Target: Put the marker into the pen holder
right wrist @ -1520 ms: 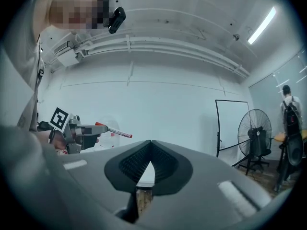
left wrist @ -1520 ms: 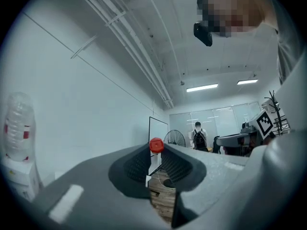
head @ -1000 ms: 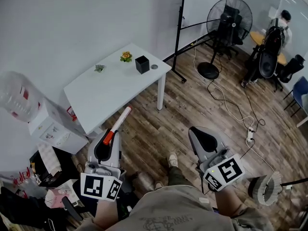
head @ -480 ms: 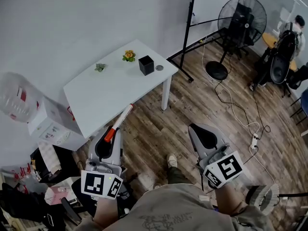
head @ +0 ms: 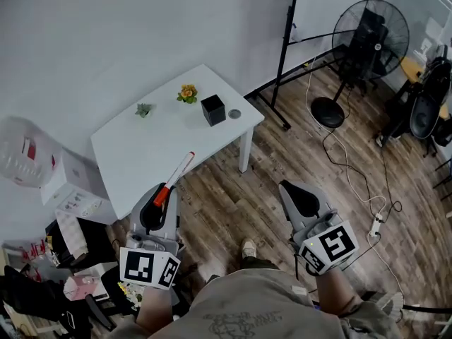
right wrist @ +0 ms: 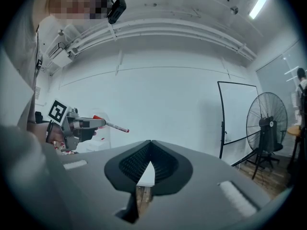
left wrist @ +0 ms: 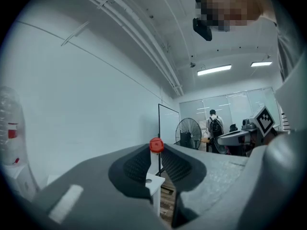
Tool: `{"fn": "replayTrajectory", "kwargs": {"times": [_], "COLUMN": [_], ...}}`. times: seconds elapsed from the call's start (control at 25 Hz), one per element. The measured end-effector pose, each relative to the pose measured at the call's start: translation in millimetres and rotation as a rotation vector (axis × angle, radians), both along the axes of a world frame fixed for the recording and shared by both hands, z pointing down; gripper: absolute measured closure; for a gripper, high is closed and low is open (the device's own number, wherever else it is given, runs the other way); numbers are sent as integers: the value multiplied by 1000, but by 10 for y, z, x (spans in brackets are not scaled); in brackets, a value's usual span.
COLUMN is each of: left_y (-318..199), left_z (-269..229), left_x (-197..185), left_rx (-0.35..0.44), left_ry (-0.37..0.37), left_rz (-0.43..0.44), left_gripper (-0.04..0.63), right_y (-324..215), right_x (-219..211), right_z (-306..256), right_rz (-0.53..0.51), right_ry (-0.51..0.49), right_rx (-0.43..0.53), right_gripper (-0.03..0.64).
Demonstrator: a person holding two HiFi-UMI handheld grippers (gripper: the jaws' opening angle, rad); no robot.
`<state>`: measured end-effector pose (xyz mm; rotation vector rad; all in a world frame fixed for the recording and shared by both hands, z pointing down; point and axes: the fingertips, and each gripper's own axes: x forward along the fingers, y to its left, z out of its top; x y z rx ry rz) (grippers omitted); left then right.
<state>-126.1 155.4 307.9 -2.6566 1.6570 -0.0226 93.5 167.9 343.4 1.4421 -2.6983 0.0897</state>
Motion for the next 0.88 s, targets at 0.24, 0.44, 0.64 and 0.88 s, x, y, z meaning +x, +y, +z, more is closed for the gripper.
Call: {"fn": "replayTrajectory", "kwargs": {"times": [0.24, 0.44, 0.64, 0.88], "left_y": [-368, -616, -895, -1413], "left_z": [40, 120, 118, 207], "left_x": [278, 271, 227, 74], "left_rx": [9, -16, -10, -23], "left_ry": [-11, -19, -23, -18], "left_rz": [-33, -54, -64, -65], "left_gripper": [525, 525, 525, 525], "right_y": [-463, -767, -1049, -1536], "right_x": [429, 494, 364, 154], "right_z": [41, 41, 140, 222], "right_rz": [11, 7, -21, -42], "right_ry": [1, -28, -30, -17], "right_rx": [0, -8, -32, -55], "right_gripper": [589, 588, 589, 588]}}
